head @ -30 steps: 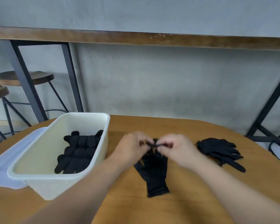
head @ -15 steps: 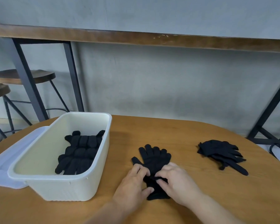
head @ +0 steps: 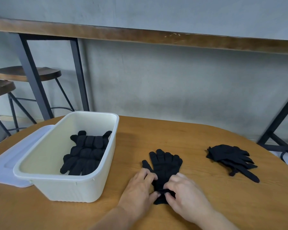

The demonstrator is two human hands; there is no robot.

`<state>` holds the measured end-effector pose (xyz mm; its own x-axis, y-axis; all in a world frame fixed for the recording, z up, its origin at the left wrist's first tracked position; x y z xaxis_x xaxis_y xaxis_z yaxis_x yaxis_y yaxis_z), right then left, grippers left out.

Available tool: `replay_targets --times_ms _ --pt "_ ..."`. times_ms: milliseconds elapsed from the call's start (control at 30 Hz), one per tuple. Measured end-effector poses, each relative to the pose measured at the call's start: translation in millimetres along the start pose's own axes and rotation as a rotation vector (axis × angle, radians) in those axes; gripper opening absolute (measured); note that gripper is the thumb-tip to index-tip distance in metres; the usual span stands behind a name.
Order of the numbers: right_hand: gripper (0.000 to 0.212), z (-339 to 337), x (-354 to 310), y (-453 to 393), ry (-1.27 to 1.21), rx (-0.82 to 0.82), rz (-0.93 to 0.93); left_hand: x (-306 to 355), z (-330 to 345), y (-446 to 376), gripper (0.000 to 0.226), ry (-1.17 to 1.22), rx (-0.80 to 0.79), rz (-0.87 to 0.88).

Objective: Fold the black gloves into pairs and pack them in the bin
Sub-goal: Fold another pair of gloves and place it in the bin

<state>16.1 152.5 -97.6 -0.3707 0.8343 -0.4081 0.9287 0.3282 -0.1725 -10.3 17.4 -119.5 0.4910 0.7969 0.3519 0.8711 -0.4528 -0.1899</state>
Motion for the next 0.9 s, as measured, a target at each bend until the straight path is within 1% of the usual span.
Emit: replay_targets --times_ms 133,233,300,367,533,633,700,767,900 --pt "0.029 0 -3 1 -0.012 0.001 0.012 -3 0 -1 0.05 -0.041 -0.04 0.004" --pt "0.027 0 -3 3 -0.029 0.008 0.031 -4 0 -3 0.059 -0.153 -0.111 0.025" --pt "0.028 0 -3 4 -0.038 0.015 0.042 -3 0 -5 0.061 -0.2 -0.139 0.022" --pt "0.029 1 -3 5 -0.047 0.017 0.049 -6 -2 -6 0.063 -0.215 -0.145 -0.022" --pt "0.036 4 -2 6 -0.063 0.019 0.06 -19 -7 -6 0.084 -0.324 -0.165 -0.18" --pt "0.038 5 -1 7 -0.075 0.03 0.075 -21 -8 -5 0.086 -0.278 -0.132 -0.219" --pt "0.039 5 -1 6 -0.077 0.033 0.08 -21 -8 -3 0.085 -0.234 -0.092 -0.19" --pt "0.039 5 -1 6 -0.079 0.039 0.078 -16 -7 -2 0.084 -0.211 -0.076 -0.102" --pt "0.037 3 -2 6 -0.087 0.032 0.061 -12 -2 -6 0.079 -0.292 -0.154 0.062"
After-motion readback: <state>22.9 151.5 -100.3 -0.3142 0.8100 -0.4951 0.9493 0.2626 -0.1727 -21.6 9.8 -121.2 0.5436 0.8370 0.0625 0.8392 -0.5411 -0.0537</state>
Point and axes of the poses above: each hand's wrist, its own y-axis away from the middle knuckle, its own z-axis out of the palm, x = y × z, the point moved 6 cm from there along -y, towards the middle knuckle, and after that the axes turned 11 degrees about -y, right-handed, at the moved point
